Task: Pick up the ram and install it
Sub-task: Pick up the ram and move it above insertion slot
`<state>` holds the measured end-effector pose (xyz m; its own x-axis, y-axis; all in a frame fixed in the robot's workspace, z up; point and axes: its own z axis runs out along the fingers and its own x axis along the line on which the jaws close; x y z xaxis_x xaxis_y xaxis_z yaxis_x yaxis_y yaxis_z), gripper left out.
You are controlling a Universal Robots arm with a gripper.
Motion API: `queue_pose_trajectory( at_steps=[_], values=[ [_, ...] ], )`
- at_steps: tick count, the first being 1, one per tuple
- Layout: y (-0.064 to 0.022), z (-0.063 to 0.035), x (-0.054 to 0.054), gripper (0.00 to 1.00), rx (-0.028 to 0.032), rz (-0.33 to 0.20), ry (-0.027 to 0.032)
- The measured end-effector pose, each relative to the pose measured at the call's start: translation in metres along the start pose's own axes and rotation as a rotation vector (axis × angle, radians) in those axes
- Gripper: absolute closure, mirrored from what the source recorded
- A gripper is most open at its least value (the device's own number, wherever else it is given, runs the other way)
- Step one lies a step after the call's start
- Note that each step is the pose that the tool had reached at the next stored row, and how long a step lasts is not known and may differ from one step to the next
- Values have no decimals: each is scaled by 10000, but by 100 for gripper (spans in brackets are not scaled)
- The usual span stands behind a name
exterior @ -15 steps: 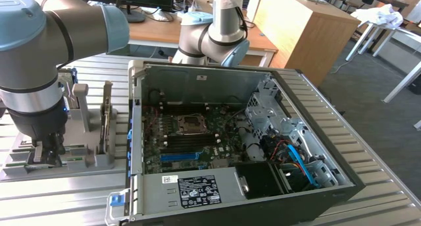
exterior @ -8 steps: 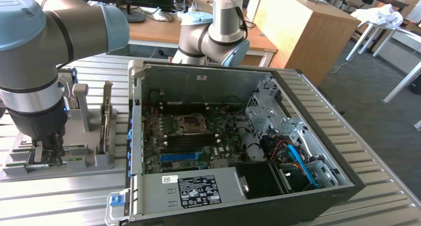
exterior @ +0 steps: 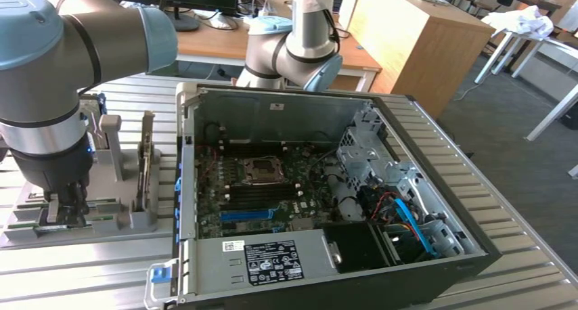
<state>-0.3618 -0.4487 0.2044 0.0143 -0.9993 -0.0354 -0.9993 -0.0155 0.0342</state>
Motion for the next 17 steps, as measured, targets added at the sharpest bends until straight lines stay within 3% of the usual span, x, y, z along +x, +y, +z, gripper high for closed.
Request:
queue_pose_trajectory(
  at_steps=[17],
  values=[
    [-1,11,-1,71,0,0,1]
  ],
)
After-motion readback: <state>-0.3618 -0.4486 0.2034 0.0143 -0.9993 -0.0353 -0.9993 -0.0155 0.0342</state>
